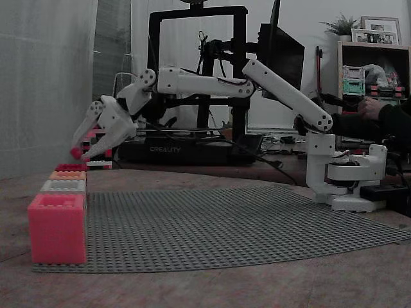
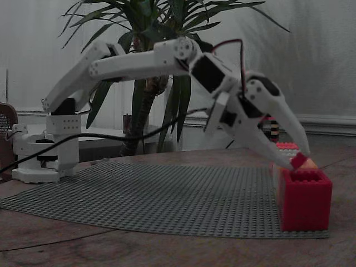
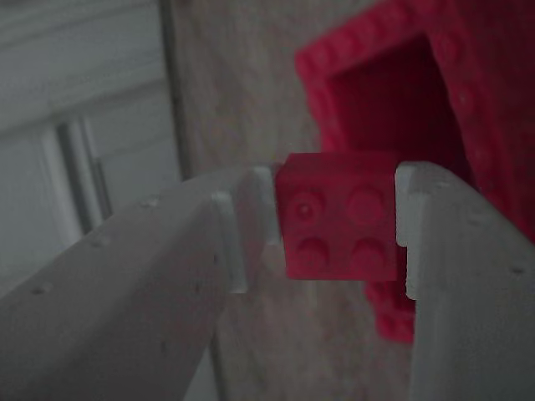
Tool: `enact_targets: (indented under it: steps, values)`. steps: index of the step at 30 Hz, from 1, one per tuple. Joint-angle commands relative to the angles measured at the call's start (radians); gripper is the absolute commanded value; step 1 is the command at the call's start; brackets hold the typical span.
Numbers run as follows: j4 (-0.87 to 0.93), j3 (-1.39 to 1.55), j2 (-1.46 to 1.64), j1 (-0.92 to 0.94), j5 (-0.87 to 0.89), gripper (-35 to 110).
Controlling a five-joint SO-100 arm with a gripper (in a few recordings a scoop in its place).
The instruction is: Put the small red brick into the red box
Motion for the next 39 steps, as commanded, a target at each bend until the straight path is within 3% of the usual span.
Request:
enact_targets:
  steps: [1, 12, 27, 36, 39]
  values:
    - [-0.040, -0.081, 0.046, -0.034, -0.021, 0]
    - [-0.066, -0.083, 0.034, -0.037, -0.015, 10]
    - [-0.055, -0.066, 0.067, -0.035, -0.017, 13]
    - [-0.043, 0.469, 0.686, -0.064, 0.021, 0]
    - [0.086, 0.624, 0.877, -0.094, -0.020, 0]
